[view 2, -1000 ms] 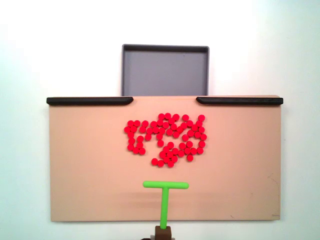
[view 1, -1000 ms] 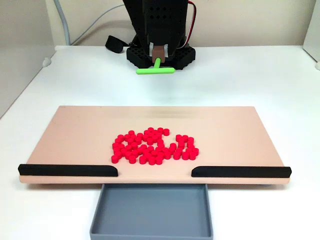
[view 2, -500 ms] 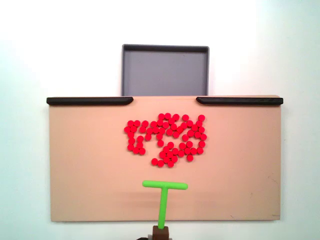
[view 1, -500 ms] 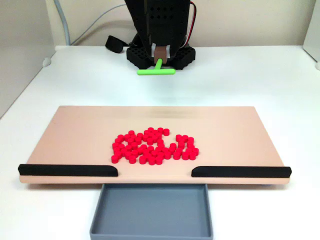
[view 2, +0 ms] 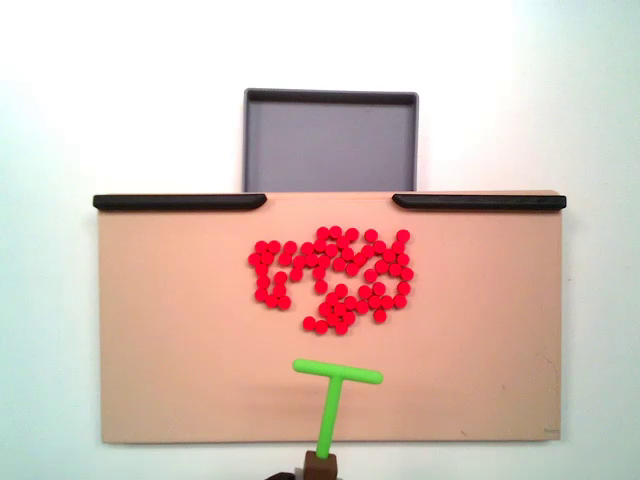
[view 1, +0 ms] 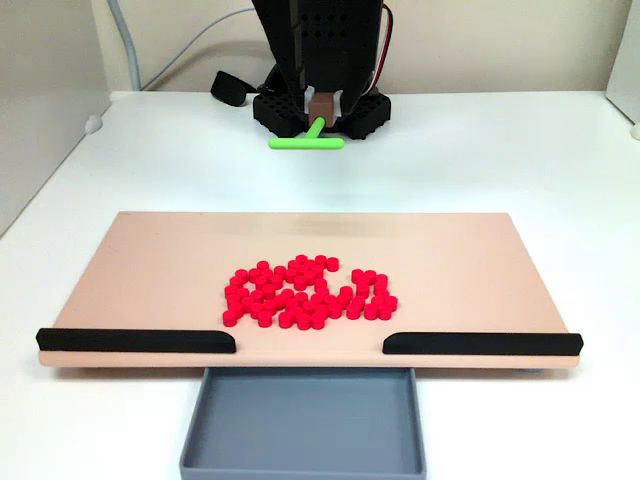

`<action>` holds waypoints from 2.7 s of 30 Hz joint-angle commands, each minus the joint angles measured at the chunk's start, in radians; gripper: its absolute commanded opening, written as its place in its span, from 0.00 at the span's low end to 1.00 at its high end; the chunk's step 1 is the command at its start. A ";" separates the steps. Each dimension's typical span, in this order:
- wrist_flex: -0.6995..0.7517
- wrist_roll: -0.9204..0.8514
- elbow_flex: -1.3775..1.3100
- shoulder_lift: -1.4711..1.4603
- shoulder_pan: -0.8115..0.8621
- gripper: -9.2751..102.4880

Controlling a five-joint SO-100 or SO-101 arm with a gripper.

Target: Push granules from left to the grey container

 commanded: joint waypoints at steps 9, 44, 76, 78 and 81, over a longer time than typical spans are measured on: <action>-0.006 0.199 -0.023 -0.015 -0.057 0.08; 0.011 1.123 -0.511 -0.522 -0.324 0.08; 0.011 1.528 -0.752 -0.759 -0.336 0.08; 0.011 1.532 -0.779 -0.781 -0.333 0.08; 0.011 1.537 -0.821 -0.811 -0.330 0.08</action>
